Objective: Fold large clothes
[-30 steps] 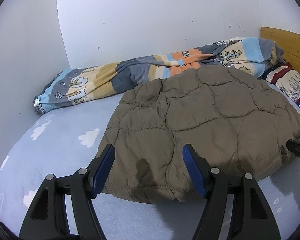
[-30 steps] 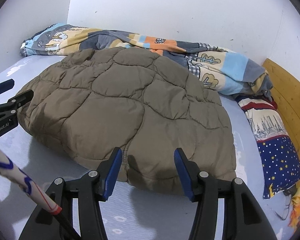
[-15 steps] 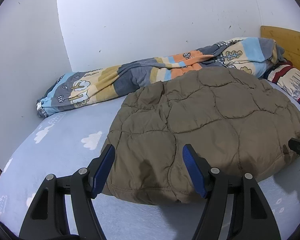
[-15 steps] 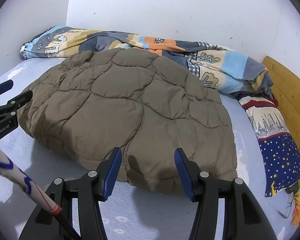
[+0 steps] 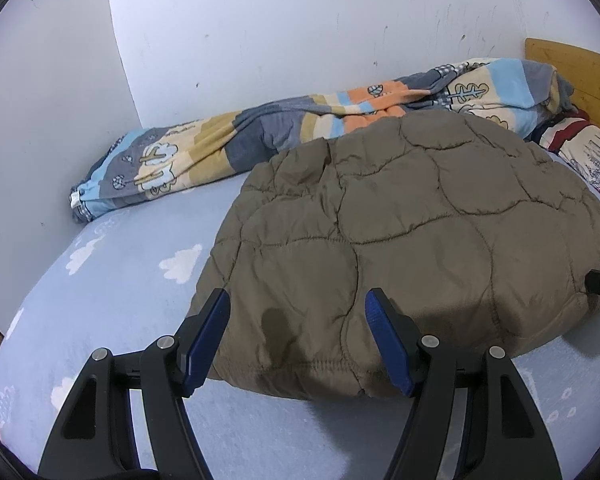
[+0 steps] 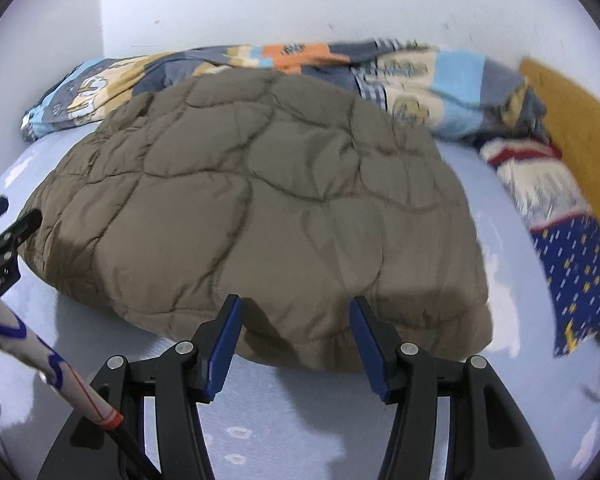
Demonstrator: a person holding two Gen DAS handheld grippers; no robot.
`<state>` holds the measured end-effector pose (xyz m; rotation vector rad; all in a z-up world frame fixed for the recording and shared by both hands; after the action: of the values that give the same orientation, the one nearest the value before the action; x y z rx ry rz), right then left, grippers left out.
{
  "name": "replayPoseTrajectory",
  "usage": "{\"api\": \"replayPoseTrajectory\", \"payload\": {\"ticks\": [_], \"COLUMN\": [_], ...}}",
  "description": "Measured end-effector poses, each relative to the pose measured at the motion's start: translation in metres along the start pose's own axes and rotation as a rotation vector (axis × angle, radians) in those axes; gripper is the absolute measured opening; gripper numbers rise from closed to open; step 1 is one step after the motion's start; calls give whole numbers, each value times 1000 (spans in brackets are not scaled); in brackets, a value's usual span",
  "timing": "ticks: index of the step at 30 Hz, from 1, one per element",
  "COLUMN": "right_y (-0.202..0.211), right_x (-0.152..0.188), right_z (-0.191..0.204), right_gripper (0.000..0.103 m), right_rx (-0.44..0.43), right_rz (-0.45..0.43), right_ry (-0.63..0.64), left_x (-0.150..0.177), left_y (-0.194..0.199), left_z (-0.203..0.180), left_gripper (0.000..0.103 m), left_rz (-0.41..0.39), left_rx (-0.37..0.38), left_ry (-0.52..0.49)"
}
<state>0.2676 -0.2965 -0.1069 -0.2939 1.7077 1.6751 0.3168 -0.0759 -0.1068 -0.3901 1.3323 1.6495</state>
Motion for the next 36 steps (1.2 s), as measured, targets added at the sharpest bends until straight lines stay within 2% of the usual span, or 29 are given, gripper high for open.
{"api": "replayPoseTrajectory", "payload": {"ticks": [4, 6, 8, 9, 11, 13, 17, 19, 21, 23, 27, 31, 32, 33, 35, 36], "right_y": [-5, -4, 0, 2, 5, 8, 7, 3, -7, -17, -36, -51, -54, -55, -57, -56], "right_x": [-1, -5, -9, -11, -15, -15, -2, 5, 15, 22, 29, 33, 32, 31, 28, 25], "right_z": [-15, -26, -42, -55, -78, -103, -164, -184, -198, -207, -208, -210, -209, -208, -205, -204], "right_gripper": [59, 61, 70, 72, 73, 73, 77, 78, 78, 79, 79, 79, 79, 75, 46, 41], "right_rx": [-32, -38, -26, -17, -22, -32, -53, -94, -166, -240, -297, -373, -407, -406, -426, -426], "right_rz": [46, 48, 36, 29, 29, 34, 54, 67, 99, 111, 147, 154, 145, 143, 112, 103], "right_ry": [-91, -144, -205, -255, -353, -465, -761, -873, -975, -1063, -1117, -1160, -1162, -1151, -1129, -1113], "left_x": [1, 2, 6, 9, 22, 38, 75, 85, 87, 84, 85, 87, 85, 82, 71, 67], "left_y": [-5, -10, -17, -20, -31, -41, -59, -65, -70, -79, -92, -102, -102, -103, -98, -95], "left_z": [4, 15, 40, 52, 83, 107, 139, 143, 141, 134, 125, 122, 120, 119, 112, 111], "left_gripper": [69, 70, 77, 77, 77, 77, 77, 77, 77, 77, 78, 78, 74, 69, 56, 52], "left_rz": [34, 69, 114, 133, 192, 239, 306, 308, 275, 267, 250, 211, 196, 183, 173, 168], "left_rx": [39, 85, 140, 164, 231, 268, 315, 355, 410, 450, 480, 533, 531, 520, 462, 438], "left_ry": [31, 94, 226, 289, 465, 610, 851, 925, 968, 961, 974, 1040, 1033, 1015, 926, 889]}}
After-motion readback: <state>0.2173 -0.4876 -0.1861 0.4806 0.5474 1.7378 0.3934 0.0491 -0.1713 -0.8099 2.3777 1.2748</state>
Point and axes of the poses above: each gripper's, at about its wrist camera, not at the fingertips, and y roughly against the way its jaws point, z to its left, x to its underside, the point moved 2 cm from there along -y, roughly the way its jaws point, and after that the axes turned 13 degrees about -y, right-handed, at the moved point
